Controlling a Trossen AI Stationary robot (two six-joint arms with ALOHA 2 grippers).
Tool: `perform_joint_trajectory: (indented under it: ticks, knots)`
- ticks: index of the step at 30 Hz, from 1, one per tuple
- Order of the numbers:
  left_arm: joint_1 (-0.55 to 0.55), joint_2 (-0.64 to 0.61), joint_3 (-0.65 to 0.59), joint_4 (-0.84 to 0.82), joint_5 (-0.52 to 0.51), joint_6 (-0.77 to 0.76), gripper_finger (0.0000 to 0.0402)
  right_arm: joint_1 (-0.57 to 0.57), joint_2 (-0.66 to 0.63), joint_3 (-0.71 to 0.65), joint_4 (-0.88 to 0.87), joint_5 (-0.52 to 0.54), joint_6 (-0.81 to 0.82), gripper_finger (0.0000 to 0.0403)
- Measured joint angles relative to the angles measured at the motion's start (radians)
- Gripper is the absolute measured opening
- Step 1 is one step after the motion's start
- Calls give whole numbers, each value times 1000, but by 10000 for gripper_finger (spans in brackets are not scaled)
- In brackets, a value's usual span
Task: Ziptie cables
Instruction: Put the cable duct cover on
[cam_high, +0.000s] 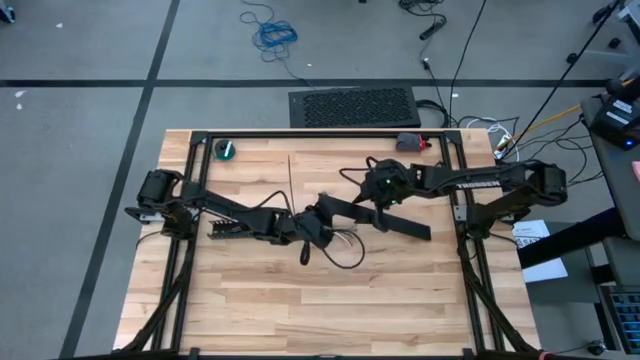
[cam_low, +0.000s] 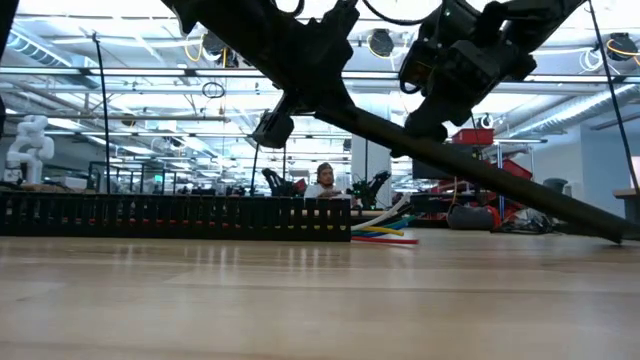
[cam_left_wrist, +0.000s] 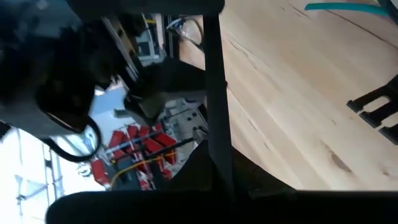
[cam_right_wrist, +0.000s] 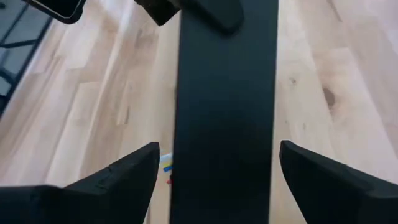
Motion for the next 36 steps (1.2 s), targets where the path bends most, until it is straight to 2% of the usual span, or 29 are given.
perform_joint_trajectory:
  ticks: [7, 15, 21, 23, 25, 28, 30, 33, 36]
  knots:
    - [-5, 1, 0, 36, 2, 41, 12, -20, 6, 0, -5, -25, -1, 312]
    - [-4, 2, -1, 31, 3, -31, 17, -20, 6, 0, -8, -27, 19, 221]
    - [-4, 2, -1, 27, -18, -170, 21, -21, 6, 0, -12, -20, 17, 221]
    - [-5, -12, -1, -19, -23, -285, 29, -21, 6, 0, -6, -16, 17, 221]
    - [-5, -44, 1, -110, -22, -470, 47, -22, 6, 5, 3, -4, 13, 221]
    - [-4, -112, 2, -345, 10, -793, 93, -35, 4, 1, -46, 20, -26, 221]
    - [-4, -153, 1, -492, 79, -974, 130, -42, 4, -4, -108, 64, -60, 221]
    - [-5, -198, 0, -622, 169, -1159, 185, -49, 2, -2, -150, 142, -108, 221]
    - [-4, -222, 0, -666, 227, -1272, 231, -44, 3, -2, -184, 152, -116, 221]
